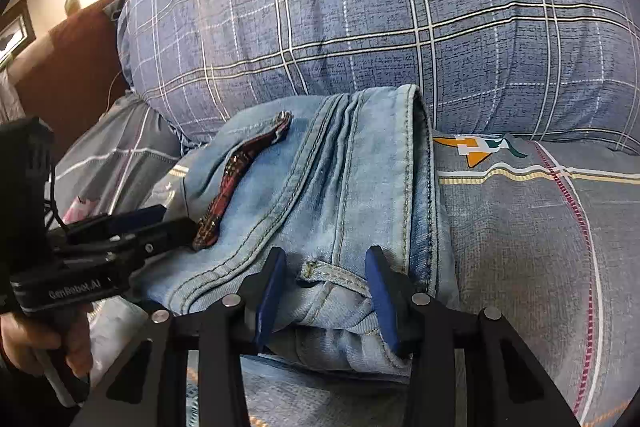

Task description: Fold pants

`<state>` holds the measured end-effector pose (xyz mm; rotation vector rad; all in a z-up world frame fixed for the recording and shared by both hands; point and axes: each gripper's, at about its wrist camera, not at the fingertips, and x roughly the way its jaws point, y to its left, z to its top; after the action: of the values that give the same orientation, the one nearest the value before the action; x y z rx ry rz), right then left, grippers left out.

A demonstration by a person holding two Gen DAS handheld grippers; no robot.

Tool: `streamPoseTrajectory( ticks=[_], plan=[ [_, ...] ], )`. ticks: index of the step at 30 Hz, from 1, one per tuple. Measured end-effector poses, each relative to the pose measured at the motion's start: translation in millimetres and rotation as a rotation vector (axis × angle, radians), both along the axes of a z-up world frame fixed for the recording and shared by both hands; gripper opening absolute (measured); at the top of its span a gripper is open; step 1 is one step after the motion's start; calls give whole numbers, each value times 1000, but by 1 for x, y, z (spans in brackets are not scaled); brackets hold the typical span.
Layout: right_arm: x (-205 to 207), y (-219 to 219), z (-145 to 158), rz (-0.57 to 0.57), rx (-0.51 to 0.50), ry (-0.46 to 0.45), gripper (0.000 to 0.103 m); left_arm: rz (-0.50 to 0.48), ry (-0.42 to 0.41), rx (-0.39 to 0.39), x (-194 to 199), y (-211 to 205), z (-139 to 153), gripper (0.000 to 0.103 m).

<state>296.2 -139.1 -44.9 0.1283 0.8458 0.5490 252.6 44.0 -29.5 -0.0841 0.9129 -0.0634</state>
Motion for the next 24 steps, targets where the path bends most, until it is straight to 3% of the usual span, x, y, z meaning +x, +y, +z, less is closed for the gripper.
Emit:
streamPoseTrajectory(
  ticks=[13,16,22,24],
  plan=[
    [-31,-15,32,-46,17,-18,56,-6,-13,23,-27,-8,32,65],
    [-41,-18,38,-54,16,-18,65,-1,-23,24,-37,-8,39,76],
    [-68,-24,51,-66,-18,-52,77,34,-61,48,-66,-6,53,83],
    [-79,-25,55,-65,-33,-65,89,45,-81,67,-77,-6,58,86]
  ],
)
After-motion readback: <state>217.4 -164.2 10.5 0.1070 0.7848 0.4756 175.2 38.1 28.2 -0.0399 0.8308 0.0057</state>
